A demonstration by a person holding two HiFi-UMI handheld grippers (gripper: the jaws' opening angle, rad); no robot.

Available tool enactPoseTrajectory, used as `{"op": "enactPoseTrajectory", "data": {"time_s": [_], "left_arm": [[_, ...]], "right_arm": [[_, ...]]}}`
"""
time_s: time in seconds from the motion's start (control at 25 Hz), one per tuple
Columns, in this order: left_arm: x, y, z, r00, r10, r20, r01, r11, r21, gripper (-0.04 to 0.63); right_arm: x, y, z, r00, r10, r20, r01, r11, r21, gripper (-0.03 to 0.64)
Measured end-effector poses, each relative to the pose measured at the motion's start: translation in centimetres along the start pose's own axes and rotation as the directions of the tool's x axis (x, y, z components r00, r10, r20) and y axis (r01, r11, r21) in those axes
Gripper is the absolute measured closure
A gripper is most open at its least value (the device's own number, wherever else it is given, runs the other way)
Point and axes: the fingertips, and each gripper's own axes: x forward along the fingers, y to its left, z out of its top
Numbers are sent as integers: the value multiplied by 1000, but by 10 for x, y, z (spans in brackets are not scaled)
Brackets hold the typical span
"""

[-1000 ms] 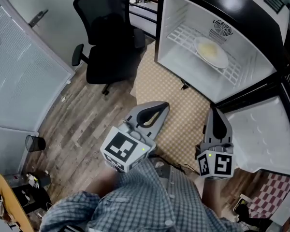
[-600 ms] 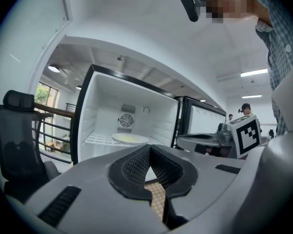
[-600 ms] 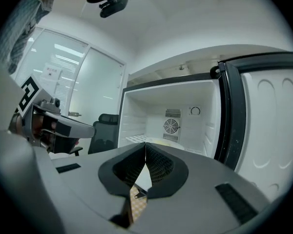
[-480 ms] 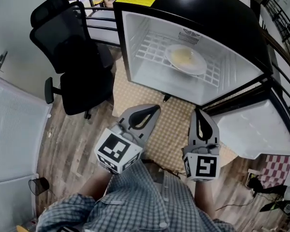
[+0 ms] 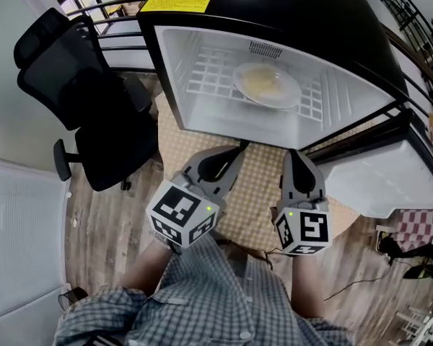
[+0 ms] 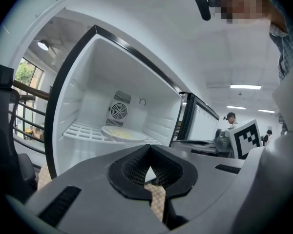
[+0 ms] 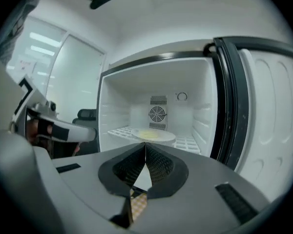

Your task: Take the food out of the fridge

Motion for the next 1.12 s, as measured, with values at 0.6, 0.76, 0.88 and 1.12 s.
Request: {"op": "enactPoseTrajectory", "data": {"time_s": [0.6, 0.76, 0.88, 1.12], "left_arm": [[54, 37, -6, 998, 55, -9, -56, 953, -296, 589], [70, 46, -6, 998, 58, -3, -54, 916, -398, 589], [78, 53, -9, 997, 73, 0, -64, 878, -475, 589], [91, 63, -9, 995, 94, 23, -62, 802, -595, 561]], "right_arm": [[48, -22, -10, 997, 65, 53, -83, 812, 578, 607], [62, -23, -15, 991, 124, 47, -124, 747, 653, 606], [72, -24, -18, 987, 154, 43, -140, 701, 699, 606], [87, -25, -20, 984, 171, 48, -145, 620, 771, 606]]}}
